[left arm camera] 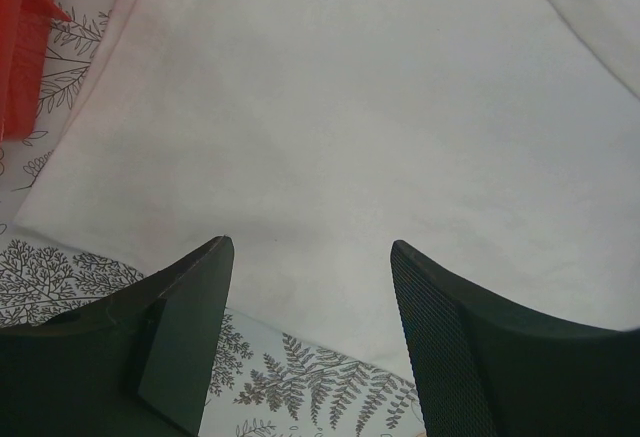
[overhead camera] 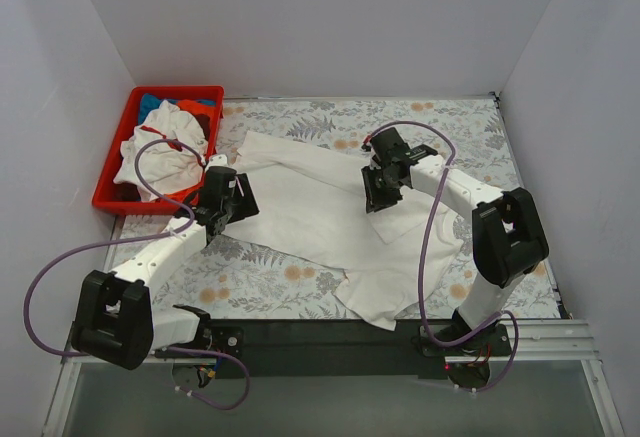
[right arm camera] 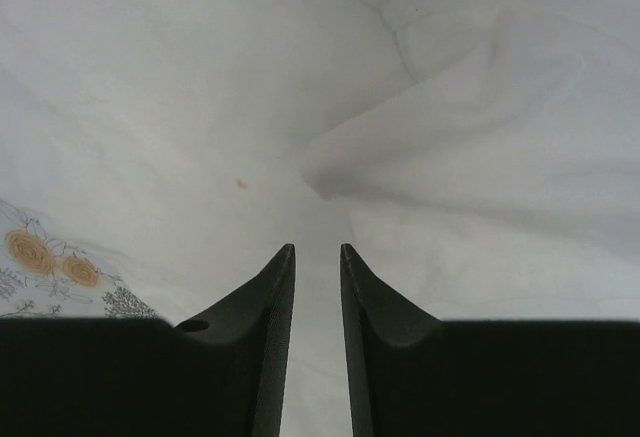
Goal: Fold and stack the t-shirts
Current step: Fold the tshirt
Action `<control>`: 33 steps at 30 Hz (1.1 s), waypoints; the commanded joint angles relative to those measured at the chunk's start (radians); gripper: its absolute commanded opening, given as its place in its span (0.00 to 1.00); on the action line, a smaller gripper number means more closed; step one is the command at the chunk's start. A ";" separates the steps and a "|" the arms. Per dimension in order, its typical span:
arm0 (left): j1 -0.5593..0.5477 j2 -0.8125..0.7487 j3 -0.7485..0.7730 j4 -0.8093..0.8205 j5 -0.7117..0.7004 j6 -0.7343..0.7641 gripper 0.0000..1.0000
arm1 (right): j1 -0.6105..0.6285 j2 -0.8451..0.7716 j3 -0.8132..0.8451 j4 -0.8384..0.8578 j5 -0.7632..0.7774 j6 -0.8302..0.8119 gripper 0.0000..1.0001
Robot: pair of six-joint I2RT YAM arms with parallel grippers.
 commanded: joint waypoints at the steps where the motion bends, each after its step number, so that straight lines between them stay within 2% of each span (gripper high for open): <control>1: -0.003 0.001 0.040 -0.007 -0.001 0.013 0.63 | 0.014 -0.034 0.058 -0.010 0.006 -0.067 0.32; 7: -0.003 0.004 0.041 -0.009 -0.002 0.013 0.63 | 0.122 -0.020 0.118 -0.004 0.121 -0.156 0.32; 8: -0.003 0.004 0.041 -0.012 -0.004 0.013 0.63 | 0.152 0.003 0.123 -0.002 0.147 -0.161 0.34; 9: -0.003 0.003 0.040 -0.012 -0.005 0.013 0.63 | 0.183 0.027 0.132 0.001 0.245 -0.167 0.37; 11: -0.003 0.003 0.041 -0.012 -0.007 0.013 0.63 | 0.212 0.055 0.147 0.001 0.277 -0.181 0.39; 15: -0.003 -0.002 0.038 -0.014 -0.016 0.012 0.63 | 0.277 0.106 0.179 0.000 0.484 -0.239 0.47; 19: -0.003 -0.007 0.038 -0.017 -0.025 0.010 0.63 | 0.310 0.146 0.195 0.000 0.577 -0.282 0.52; 33: -0.003 -0.007 0.041 -0.023 -0.024 0.006 0.63 | 0.320 0.242 0.160 0.001 0.804 -0.402 0.48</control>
